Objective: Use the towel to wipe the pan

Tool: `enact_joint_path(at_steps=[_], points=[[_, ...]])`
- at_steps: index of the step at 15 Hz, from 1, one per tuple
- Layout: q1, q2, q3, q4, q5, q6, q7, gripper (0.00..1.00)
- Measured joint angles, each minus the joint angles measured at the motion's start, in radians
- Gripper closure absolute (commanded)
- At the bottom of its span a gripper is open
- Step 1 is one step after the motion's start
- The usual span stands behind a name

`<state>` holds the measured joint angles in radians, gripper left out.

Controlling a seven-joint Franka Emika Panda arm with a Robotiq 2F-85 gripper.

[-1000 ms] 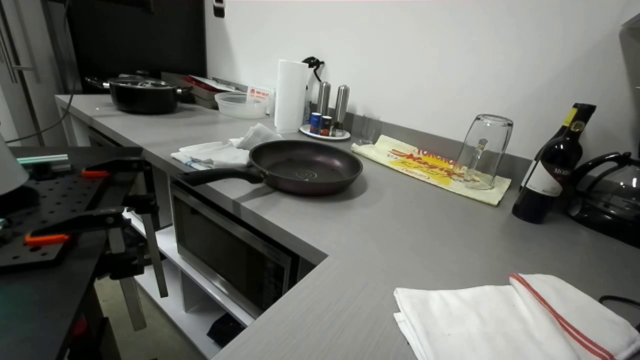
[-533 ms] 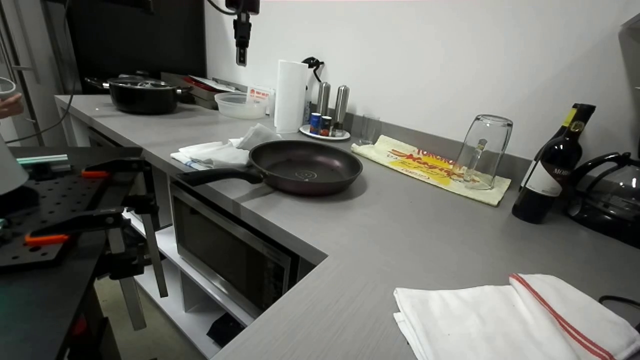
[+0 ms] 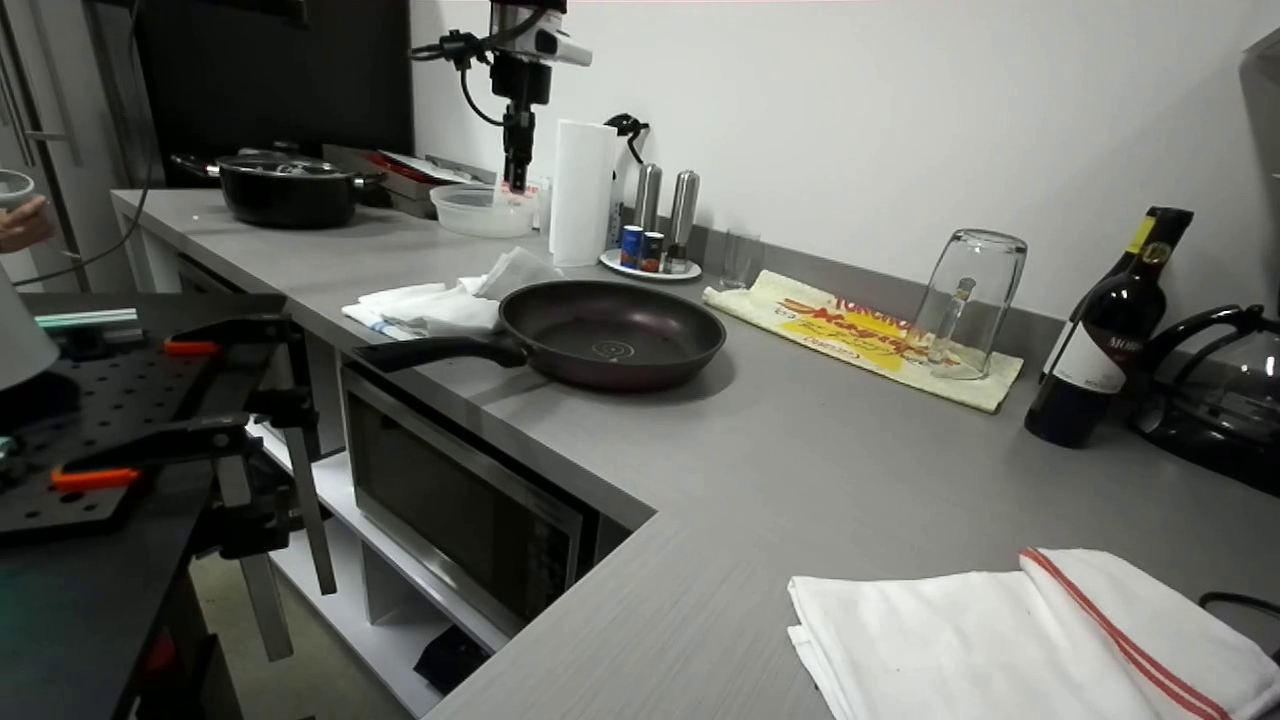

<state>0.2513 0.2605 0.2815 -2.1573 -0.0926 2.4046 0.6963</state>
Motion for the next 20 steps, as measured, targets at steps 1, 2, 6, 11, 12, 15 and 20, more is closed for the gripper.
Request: enact_joint_path(at_steps=[1,2,6,11,12,15,20], points=[[0.022,0.023,-0.018,0.015,-0.015,0.007,0.013,0.0],[0.043,0.042,-0.033,0.027,-0.026,0.012,0.022,0.0],[0.101,0.104,-0.073,0.053,-0.03,0.033,0.03,0.0],[0.145,0.164,-0.1,0.071,-0.03,0.068,0.054,0.0],[0.155,0.176,-0.103,0.076,-0.03,0.078,0.064,0.0],[0.184,0.21,-0.108,0.097,-0.028,0.11,0.092,0.0],[0.24,0.264,-0.133,0.131,-0.031,0.159,0.135,0.0]])
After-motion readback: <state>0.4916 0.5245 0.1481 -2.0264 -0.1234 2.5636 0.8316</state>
